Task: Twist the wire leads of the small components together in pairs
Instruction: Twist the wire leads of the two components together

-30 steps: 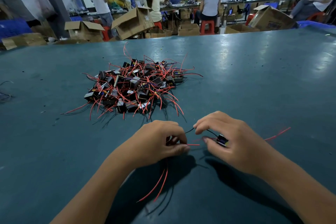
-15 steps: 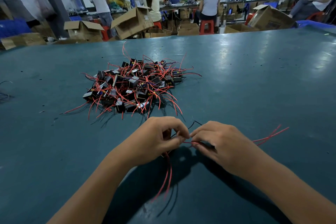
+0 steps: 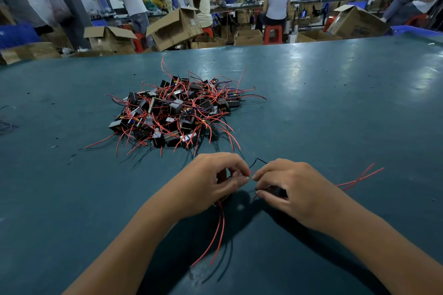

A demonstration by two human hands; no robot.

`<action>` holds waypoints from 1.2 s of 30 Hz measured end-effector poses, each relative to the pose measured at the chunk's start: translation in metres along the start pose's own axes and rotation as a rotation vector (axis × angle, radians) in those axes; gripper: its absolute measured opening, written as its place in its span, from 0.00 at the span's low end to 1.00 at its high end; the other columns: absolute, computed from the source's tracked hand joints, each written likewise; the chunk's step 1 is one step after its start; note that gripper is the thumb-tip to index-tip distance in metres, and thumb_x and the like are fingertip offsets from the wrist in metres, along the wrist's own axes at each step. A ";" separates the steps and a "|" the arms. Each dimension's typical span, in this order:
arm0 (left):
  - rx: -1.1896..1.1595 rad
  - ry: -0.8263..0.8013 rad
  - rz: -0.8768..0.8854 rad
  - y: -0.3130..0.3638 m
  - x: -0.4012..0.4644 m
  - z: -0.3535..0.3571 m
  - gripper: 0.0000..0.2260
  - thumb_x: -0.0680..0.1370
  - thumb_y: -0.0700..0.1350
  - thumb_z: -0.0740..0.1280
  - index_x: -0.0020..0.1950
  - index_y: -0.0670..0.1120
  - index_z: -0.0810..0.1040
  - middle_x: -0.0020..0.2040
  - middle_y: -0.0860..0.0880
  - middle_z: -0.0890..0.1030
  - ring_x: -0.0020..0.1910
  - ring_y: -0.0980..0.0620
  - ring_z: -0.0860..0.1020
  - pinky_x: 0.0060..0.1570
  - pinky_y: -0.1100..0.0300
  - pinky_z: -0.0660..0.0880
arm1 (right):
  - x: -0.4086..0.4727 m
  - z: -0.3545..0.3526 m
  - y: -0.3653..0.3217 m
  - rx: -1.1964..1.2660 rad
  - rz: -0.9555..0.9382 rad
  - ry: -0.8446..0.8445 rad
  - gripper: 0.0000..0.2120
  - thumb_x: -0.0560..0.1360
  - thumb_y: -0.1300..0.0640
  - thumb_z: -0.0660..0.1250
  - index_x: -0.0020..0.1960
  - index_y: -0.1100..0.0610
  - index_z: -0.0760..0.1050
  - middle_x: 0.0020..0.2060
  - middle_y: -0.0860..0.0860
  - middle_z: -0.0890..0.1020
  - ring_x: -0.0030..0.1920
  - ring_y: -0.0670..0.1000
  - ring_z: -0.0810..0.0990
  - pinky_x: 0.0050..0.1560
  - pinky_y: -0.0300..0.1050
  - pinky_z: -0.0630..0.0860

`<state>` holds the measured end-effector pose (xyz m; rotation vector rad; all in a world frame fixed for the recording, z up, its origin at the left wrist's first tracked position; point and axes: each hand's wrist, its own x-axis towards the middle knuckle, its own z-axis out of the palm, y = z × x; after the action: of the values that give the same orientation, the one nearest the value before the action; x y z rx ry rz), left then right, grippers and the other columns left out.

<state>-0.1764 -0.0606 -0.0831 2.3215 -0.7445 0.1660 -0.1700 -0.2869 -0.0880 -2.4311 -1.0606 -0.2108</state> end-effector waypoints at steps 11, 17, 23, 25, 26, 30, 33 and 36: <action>-0.108 0.067 -0.054 -0.005 0.000 0.004 0.03 0.81 0.52 0.67 0.54 0.59 0.77 0.37 0.54 0.80 0.27 0.57 0.75 0.32 0.60 0.75 | 0.000 0.006 -0.004 0.249 0.208 0.265 0.05 0.80 0.57 0.65 0.45 0.54 0.74 0.33 0.42 0.80 0.36 0.45 0.78 0.37 0.36 0.71; -0.154 0.101 -0.076 -0.005 0.000 0.009 0.04 0.80 0.55 0.63 0.54 0.61 0.76 0.35 0.53 0.81 0.23 0.53 0.75 0.29 0.63 0.74 | 0.001 0.014 -0.005 0.329 0.259 0.334 0.05 0.80 0.56 0.65 0.45 0.50 0.74 0.34 0.43 0.82 0.36 0.45 0.80 0.37 0.42 0.74; -0.292 0.106 -0.120 -0.001 0.001 0.011 0.03 0.80 0.53 0.65 0.52 0.56 0.76 0.35 0.50 0.83 0.25 0.54 0.75 0.30 0.61 0.73 | 0.002 0.016 -0.004 0.399 0.302 0.354 0.06 0.79 0.57 0.64 0.48 0.47 0.75 0.35 0.43 0.82 0.35 0.45 0.80 0.37 0.43 0.75; -0.363 0.091 -0.147 0.000 0.002 0.013 0.02 0.80 0.49 0.68 0.50 0.52 0.78 0.35 0.50 0.83 0.27 0.55 0.75 0.31 0.63 0.73 | 0.003 0.016 -0.004 0.407 0.311 0.371 0.06 0.78 0.57 0.65 0.47 0.46 0.75 0.33 0.45 0.80 0.33 0.46 0.77 0.35 0.40 0.74; -0.384 0.081 -0.155 0.001 0.002 0.013 0.02 0.79 0.47 0.69 0.48 0.50 0.79 0.35 0.50 0.83 0.29 0.56 0.76 0.31 0.64 0.73 | 0.003 0.016 -0.005 0.410 0.310 0.378 0.06 0.78 0.57 0.66 0.46 0.47 0.76 0.32 0.46 0.79 0.31 0.45 0.75 0.33 0.36 0.71; -0.388 0.041 -0.154 0.004 0.002 0.013 0.02 0.79 0.43 0.70 0.47 0.46 0.80 0.35 0.52 0.82 0.31 0.61 0.77 0.33 0.68 0.72 | 0.004 0.014 -0.007 0.449 0.294 0.363 0.06 0.77 0.54 0.68 0.42 0.47 0.77 0.32 0.48 0.79 0.31 0.46 0.73 0.33 0.36 0.70; -0.363 0.028 -0.136 0.006 0.002 0.011 0.02 0.79 0.42 0.70 0.48 0.44 0.81 0.36 0.52 0.82 0.34 0.60 0.78 0.37 0.67 0.72 | 0.004 0.013 -0.007 0.501 0.279 0.343 0.05 0.77 0.52 0.69 0.42 0.47 0.77 0.31 0.51 0.77 0.30 0.46 0.71 0.33 0.41 0.70; -0.359 0.034 -0.129 0.007 0.001 0.011 0.03 0.79 0.43 0.71 0.49 0.43 0.81 0.37 0.47 0.82 0.36 0.56 0.79 0.40 0.62 0.75 | 0.004 0.013 -0.007 0.563 0.260 0.333 0.06 0.77 0.51 0.69 0.42 0.49 0.78 0.31 0.53 0.75 0.30 0.44 0.68 0.32 0.42 0.67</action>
<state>-0.1799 -0.0720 -0.0869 2.0109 -0.5534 0.0119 -0.1729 -0.2735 -0.0953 -1.9109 -0.5525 -0.1900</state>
